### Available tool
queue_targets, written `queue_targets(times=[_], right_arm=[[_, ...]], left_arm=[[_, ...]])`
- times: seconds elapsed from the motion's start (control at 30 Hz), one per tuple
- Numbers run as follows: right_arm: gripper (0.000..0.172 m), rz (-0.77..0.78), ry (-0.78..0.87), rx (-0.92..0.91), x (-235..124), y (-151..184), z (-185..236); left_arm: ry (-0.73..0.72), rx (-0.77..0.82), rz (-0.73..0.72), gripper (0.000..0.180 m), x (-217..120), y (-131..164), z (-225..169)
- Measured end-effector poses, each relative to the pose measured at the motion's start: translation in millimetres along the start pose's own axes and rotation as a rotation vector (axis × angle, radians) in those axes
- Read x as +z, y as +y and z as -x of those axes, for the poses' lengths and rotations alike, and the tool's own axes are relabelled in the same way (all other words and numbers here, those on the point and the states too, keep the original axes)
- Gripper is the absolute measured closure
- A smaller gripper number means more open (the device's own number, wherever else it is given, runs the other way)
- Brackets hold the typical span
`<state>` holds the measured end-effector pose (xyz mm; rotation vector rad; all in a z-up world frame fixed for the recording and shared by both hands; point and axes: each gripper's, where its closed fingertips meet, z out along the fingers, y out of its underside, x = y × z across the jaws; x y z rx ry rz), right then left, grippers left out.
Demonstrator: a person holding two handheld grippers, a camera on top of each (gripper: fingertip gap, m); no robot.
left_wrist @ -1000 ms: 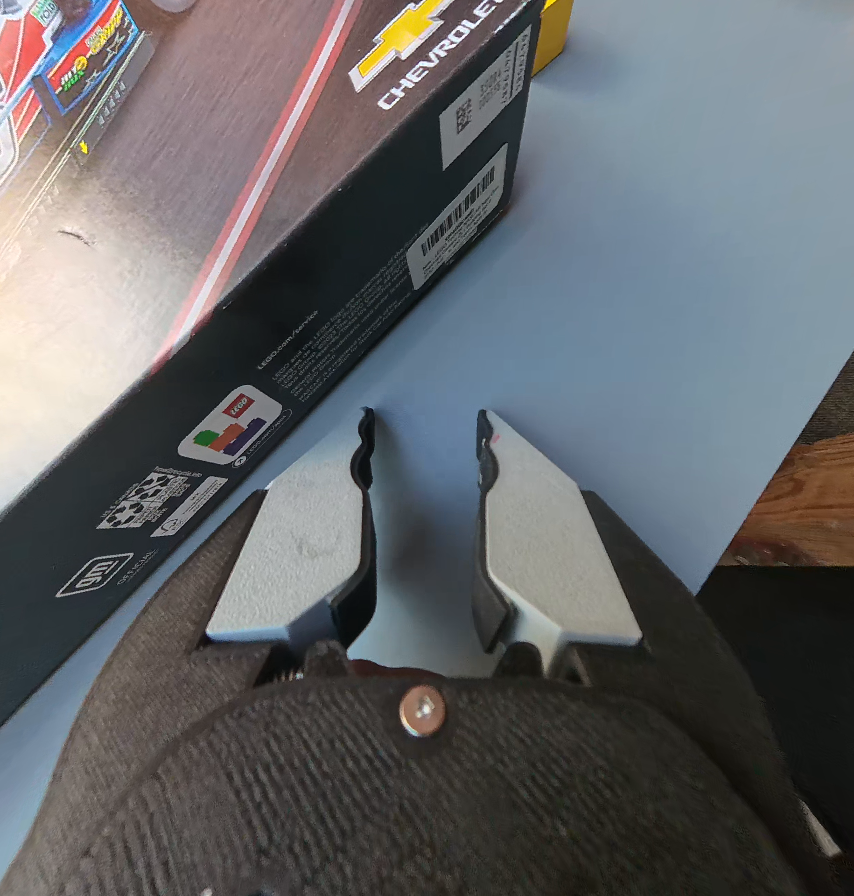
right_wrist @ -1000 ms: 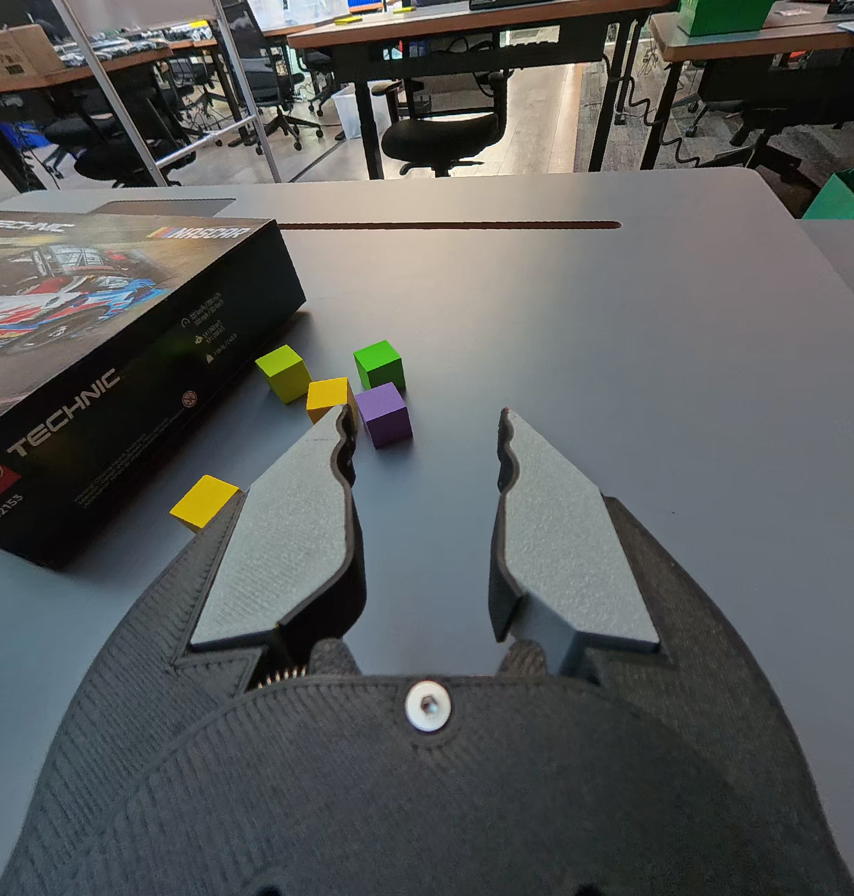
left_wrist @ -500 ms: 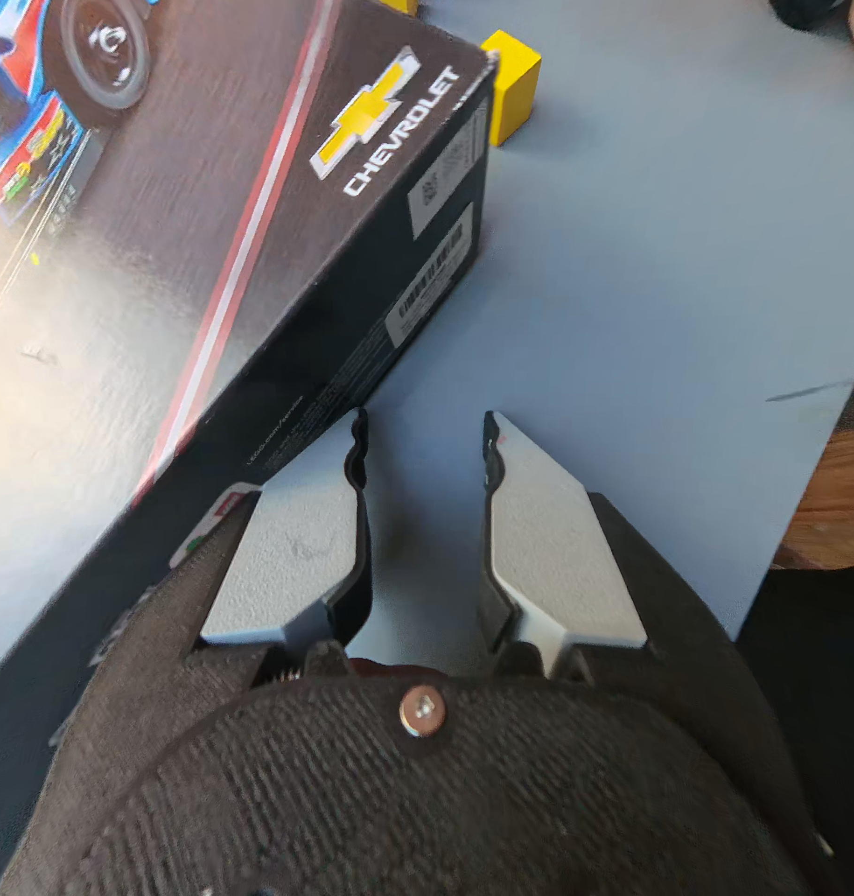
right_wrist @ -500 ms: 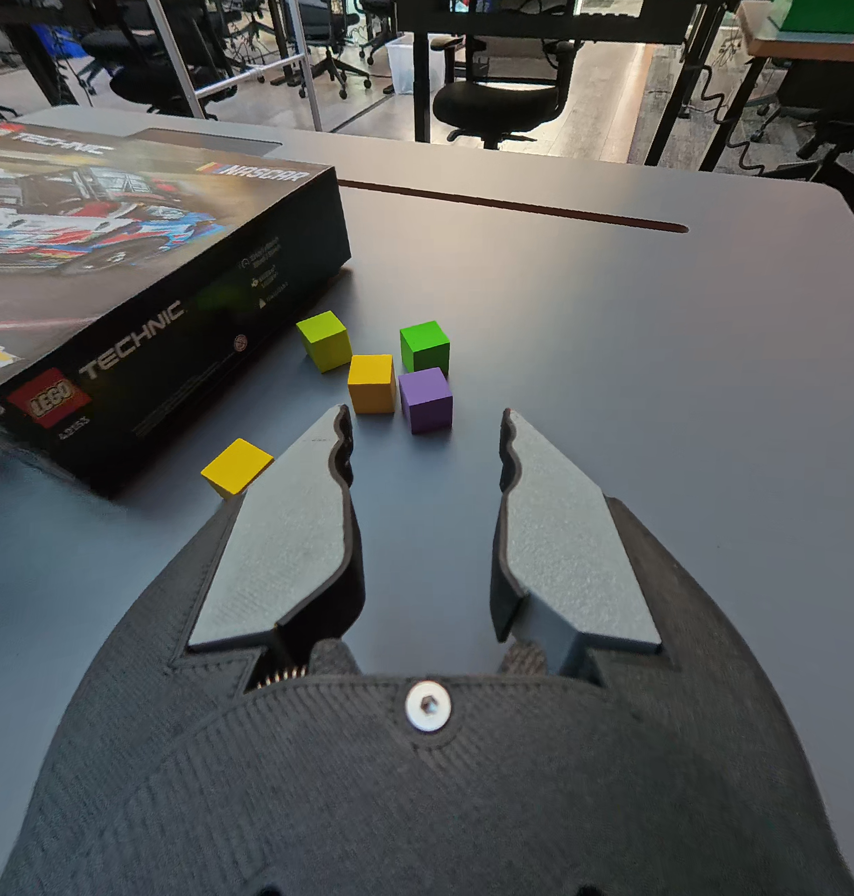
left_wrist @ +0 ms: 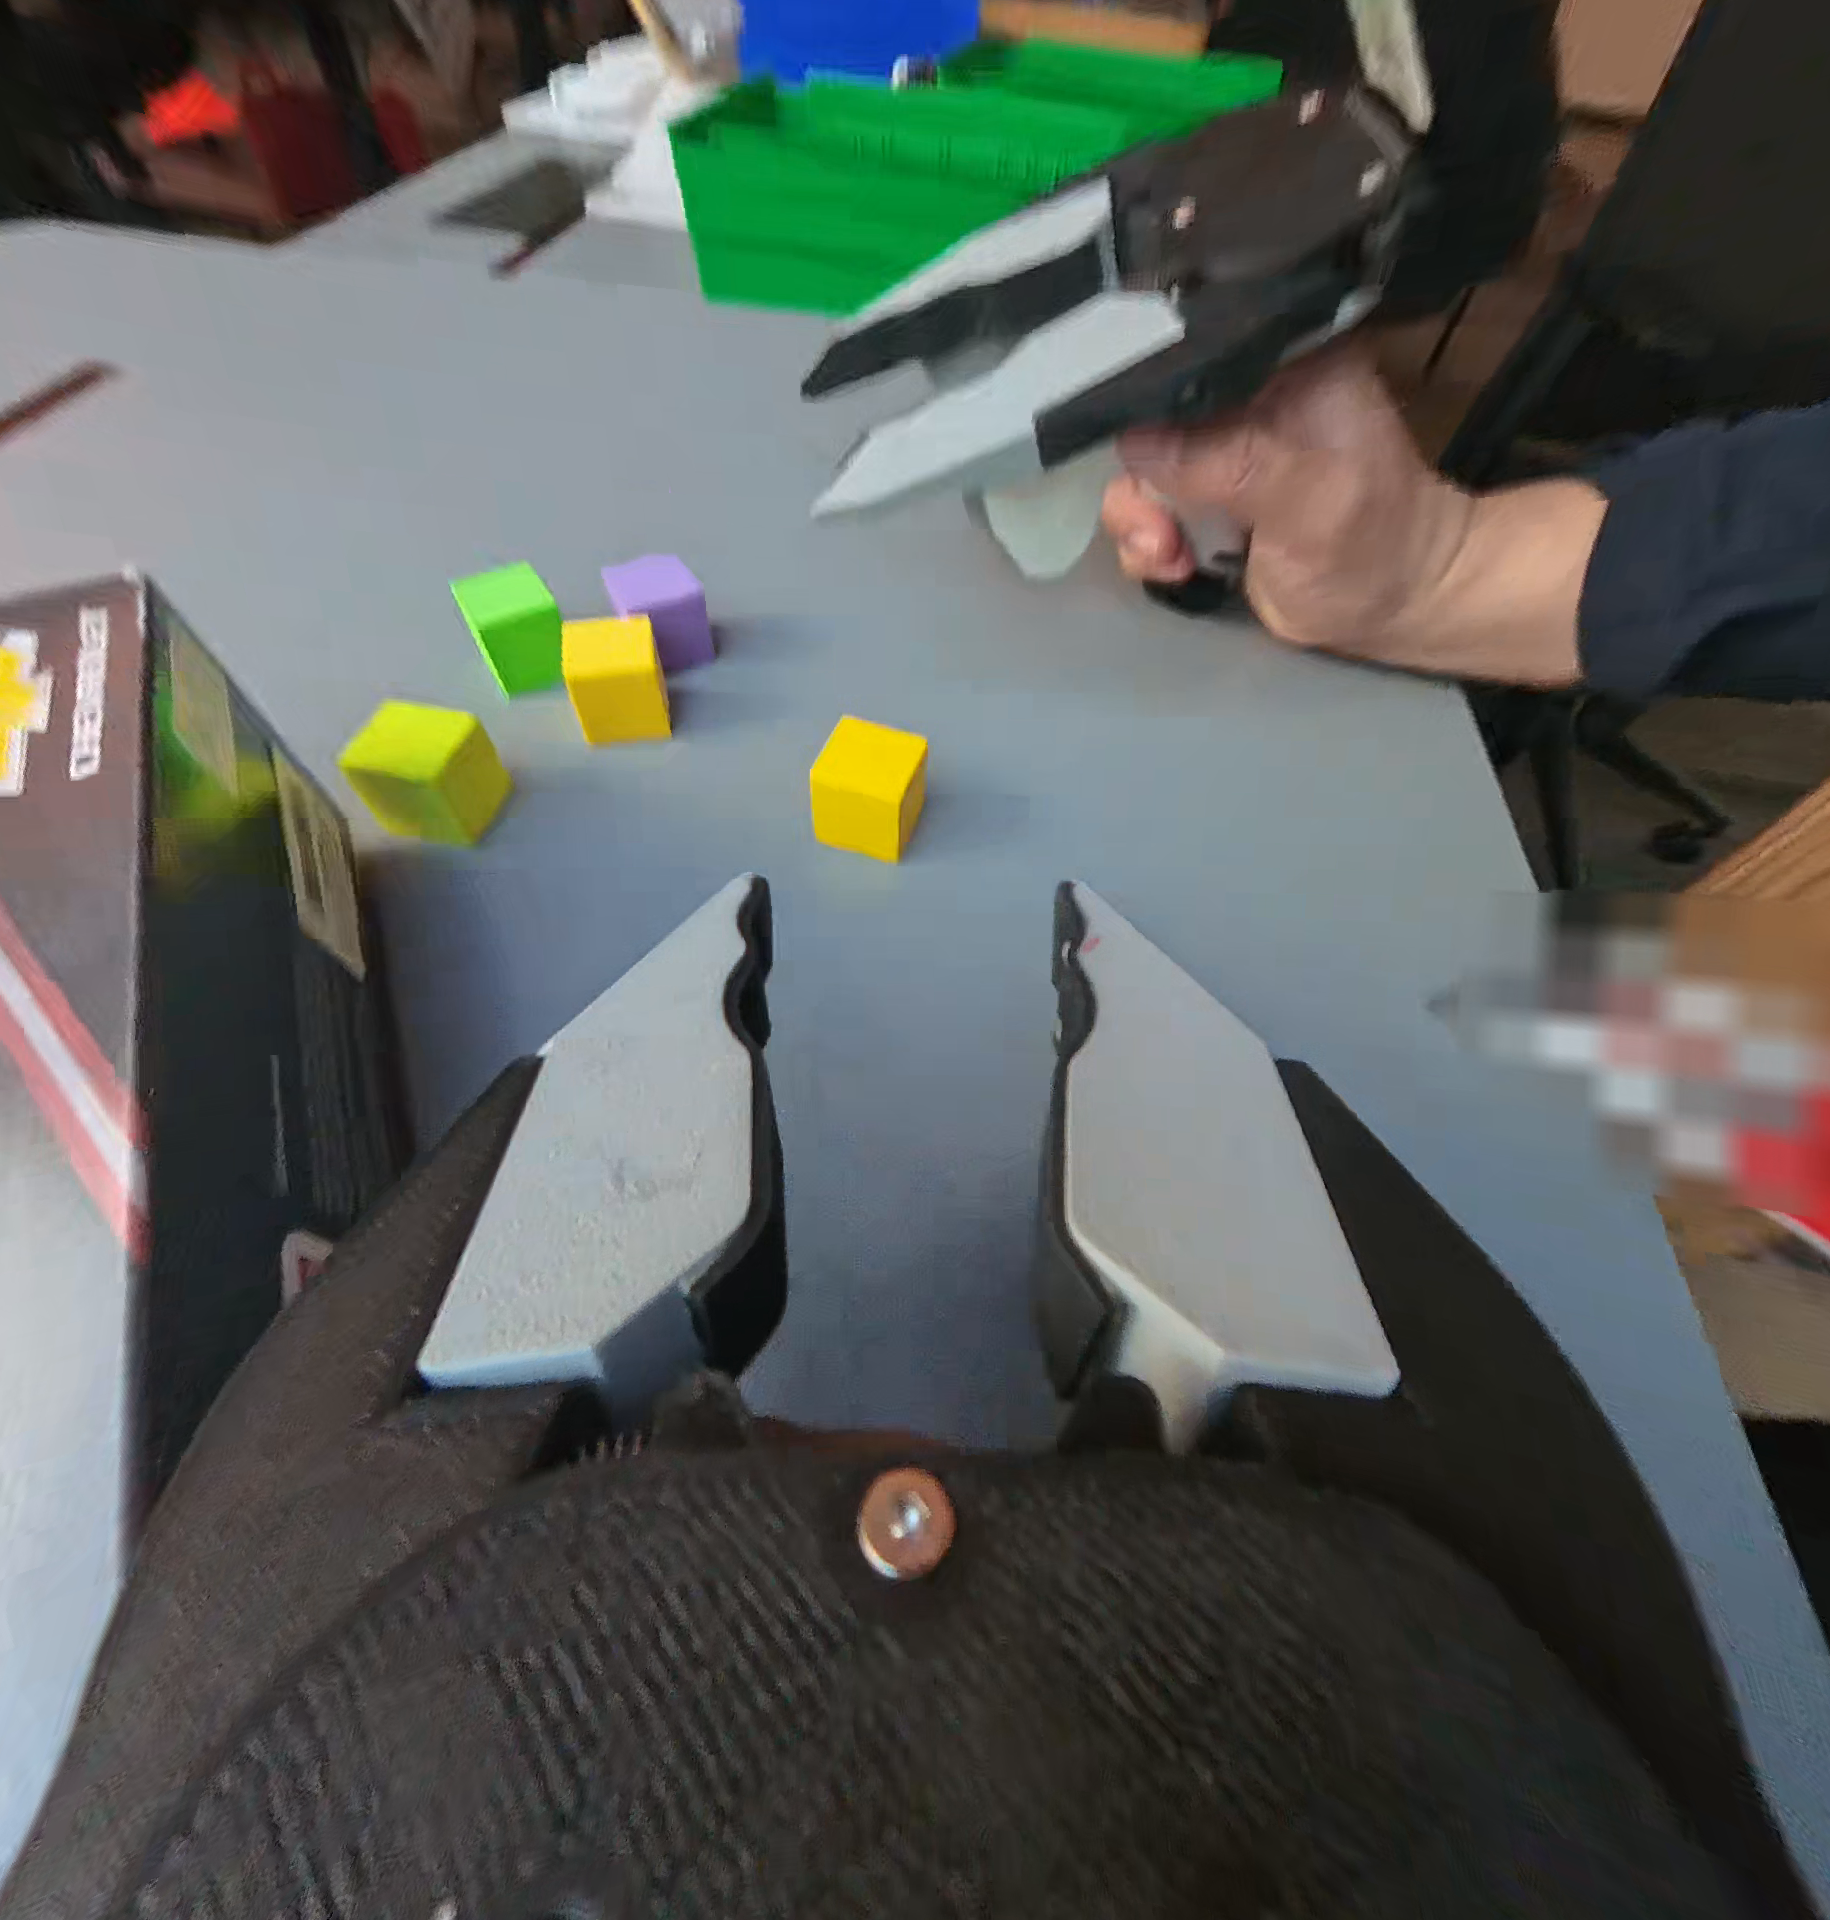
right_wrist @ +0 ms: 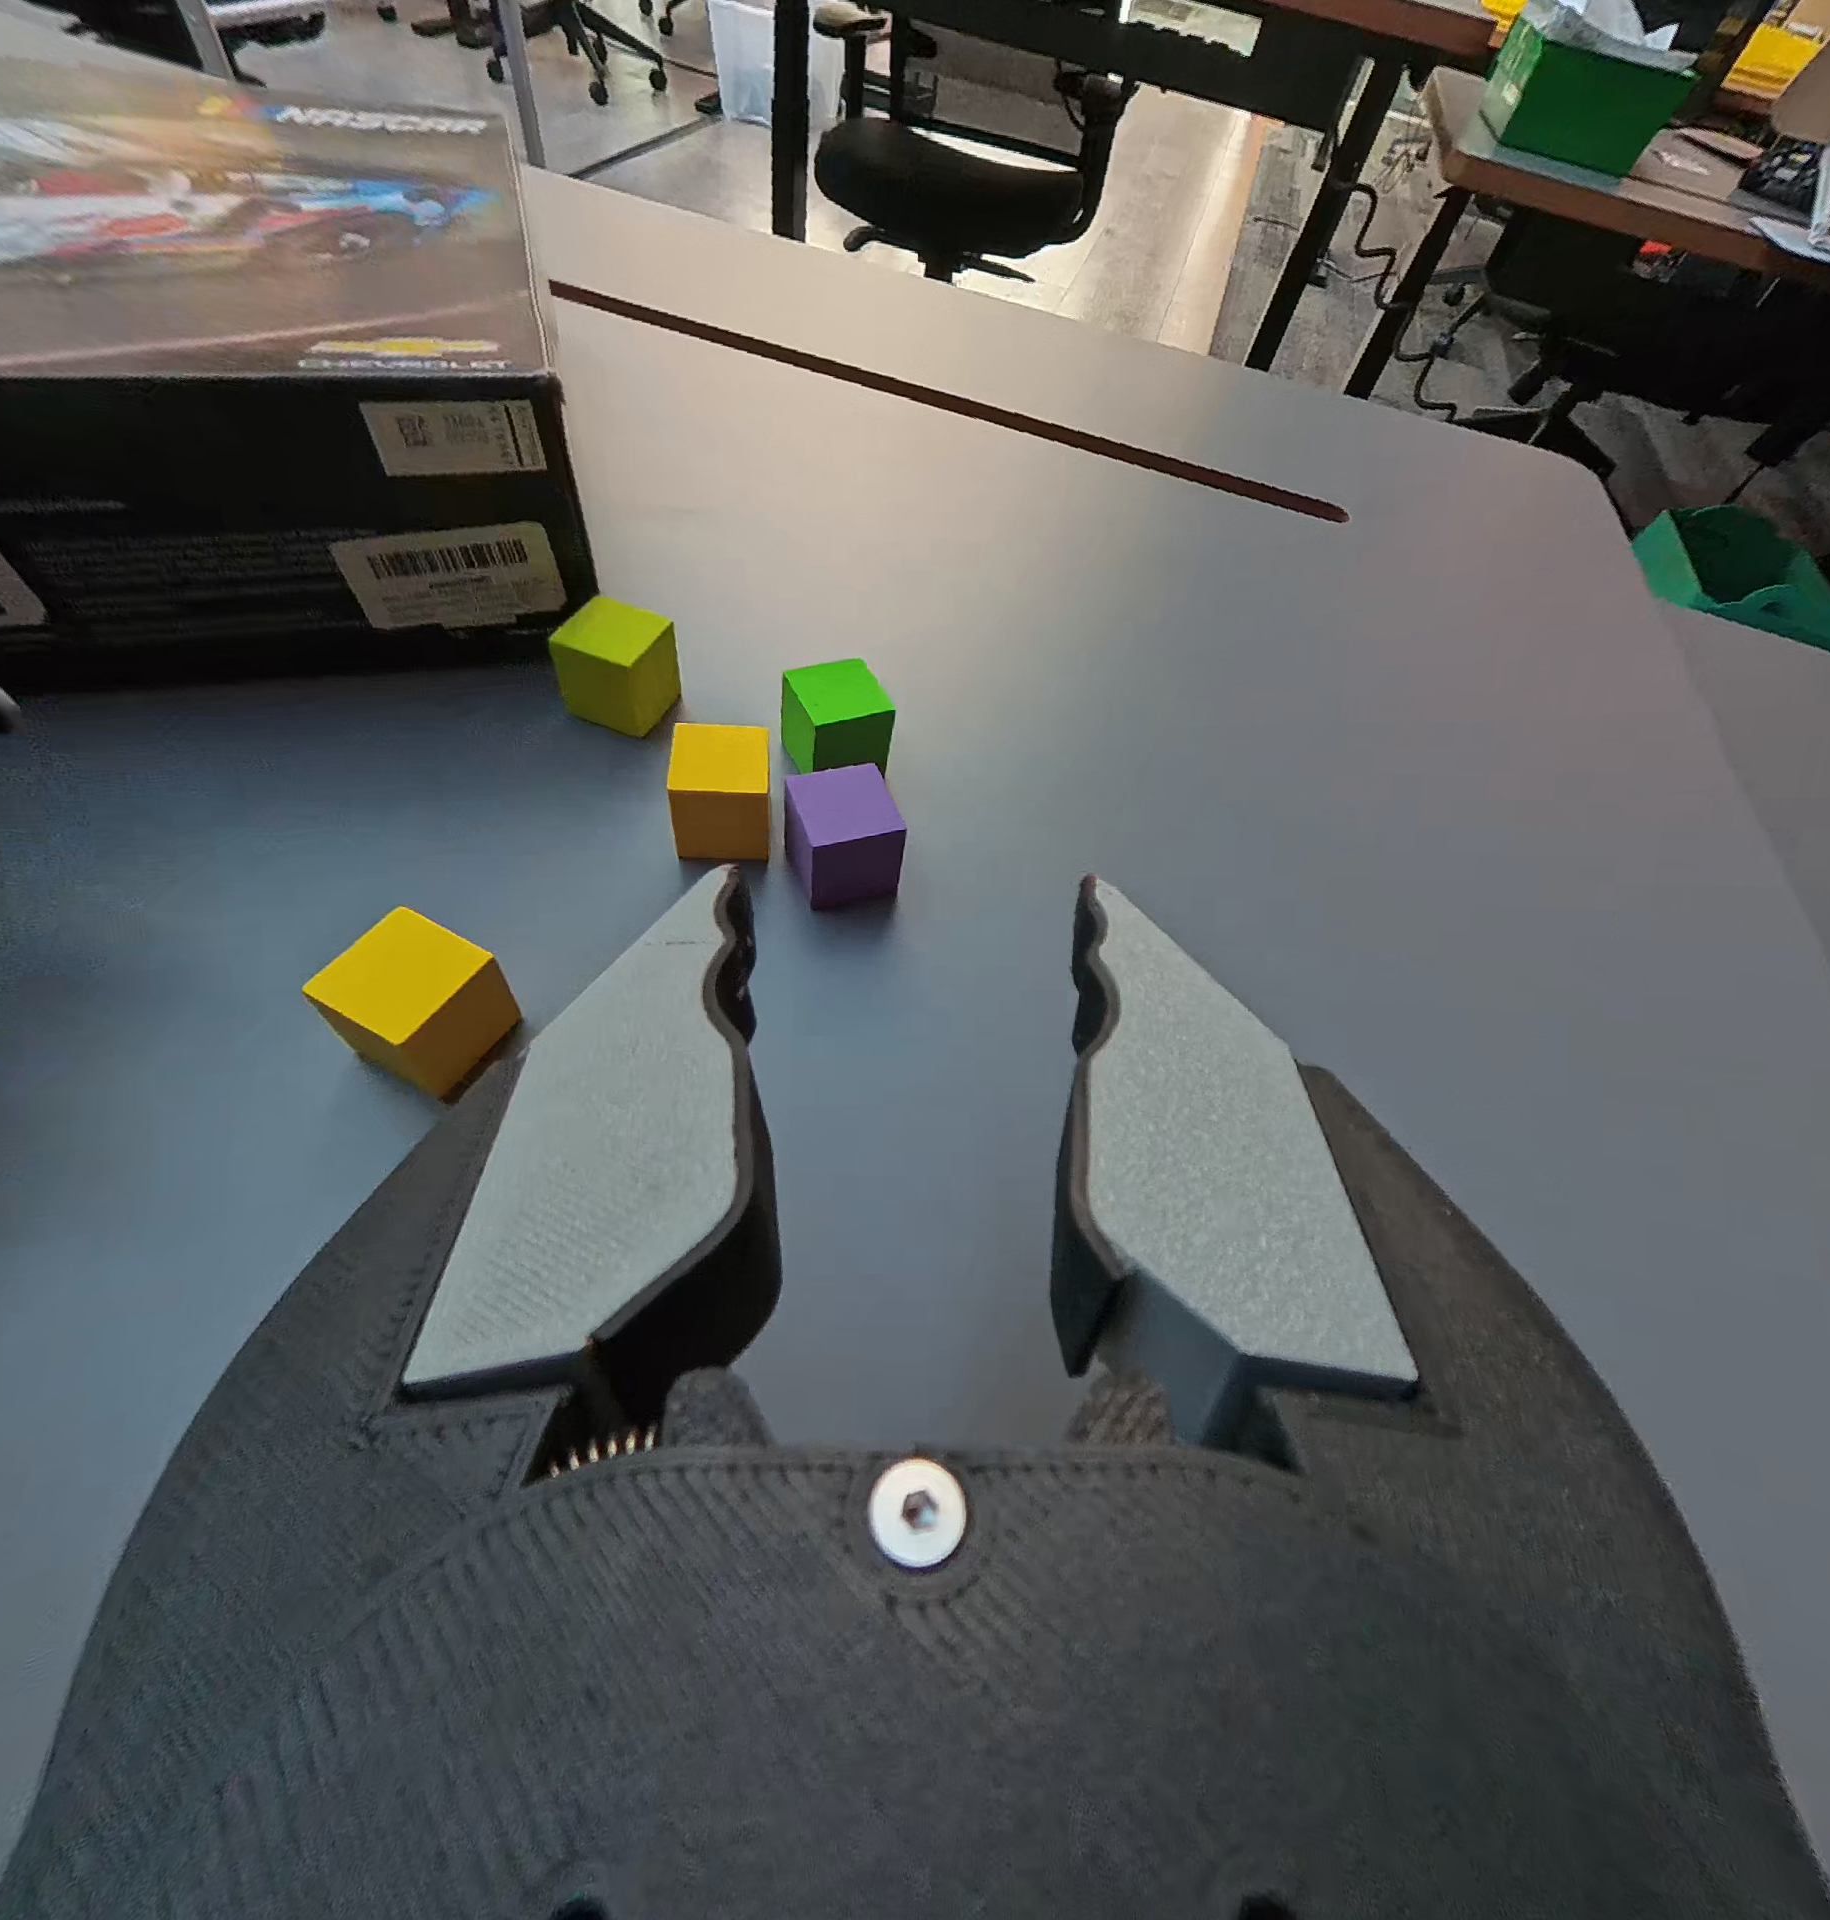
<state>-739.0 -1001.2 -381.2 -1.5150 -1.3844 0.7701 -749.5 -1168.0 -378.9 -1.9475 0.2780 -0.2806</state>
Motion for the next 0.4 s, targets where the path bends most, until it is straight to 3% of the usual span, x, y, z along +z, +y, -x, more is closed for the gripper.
queue_targets(times=[0.2,0.4], right_arm=[[0.113,0.008,0.073,-0.03,0.2,0.9,-9.1],[0.12,0.002,0.118,-0.074,3.9,-2.6,-12.3]], left_arm=[[0.094,-0.042,-0.189,0.124,-12.7,-24.8,2.6],[0.091,0.027,-0.367,0.128,-37.1,-40.1,-4.2]])
